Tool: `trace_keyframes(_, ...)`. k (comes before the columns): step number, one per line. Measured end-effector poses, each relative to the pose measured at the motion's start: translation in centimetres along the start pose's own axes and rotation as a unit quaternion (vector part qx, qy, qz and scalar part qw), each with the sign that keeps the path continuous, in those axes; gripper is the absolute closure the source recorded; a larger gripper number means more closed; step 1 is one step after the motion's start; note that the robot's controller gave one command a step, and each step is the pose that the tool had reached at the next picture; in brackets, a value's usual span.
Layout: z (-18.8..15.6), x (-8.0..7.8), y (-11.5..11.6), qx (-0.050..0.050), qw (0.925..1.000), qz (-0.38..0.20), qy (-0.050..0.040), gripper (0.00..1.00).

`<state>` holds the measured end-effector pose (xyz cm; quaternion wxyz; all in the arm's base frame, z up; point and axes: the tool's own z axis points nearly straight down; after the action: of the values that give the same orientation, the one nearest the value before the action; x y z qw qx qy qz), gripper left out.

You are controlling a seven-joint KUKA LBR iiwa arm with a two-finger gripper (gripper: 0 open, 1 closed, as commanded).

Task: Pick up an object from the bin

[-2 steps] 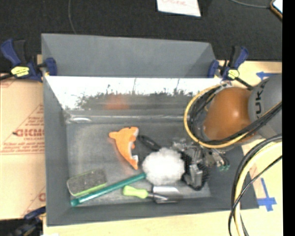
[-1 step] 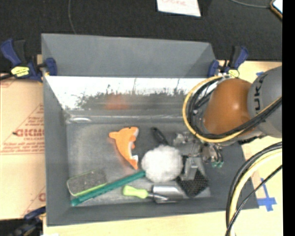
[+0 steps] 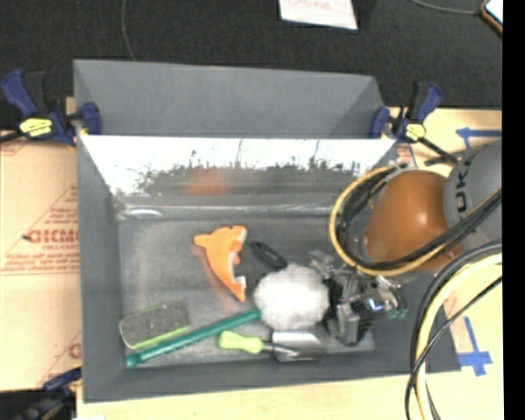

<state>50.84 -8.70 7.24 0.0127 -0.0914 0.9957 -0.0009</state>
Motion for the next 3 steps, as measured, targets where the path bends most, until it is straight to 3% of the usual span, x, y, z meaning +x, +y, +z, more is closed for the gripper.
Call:
trace_keyframes(1, -0.3, -2.6, 3.3, 0.004, 0.9912, 0.132, -0.0019, 1.0)
trace_keyframes(2, -0.3, -2.6, 3.3, 0.004, 0.9912, 0.132, -0.002, 1.0)
trace_keyframes(3, -0.3, -2.2, -0.3, 0.003, 0.989, 0.148, -0.009, 1.0)
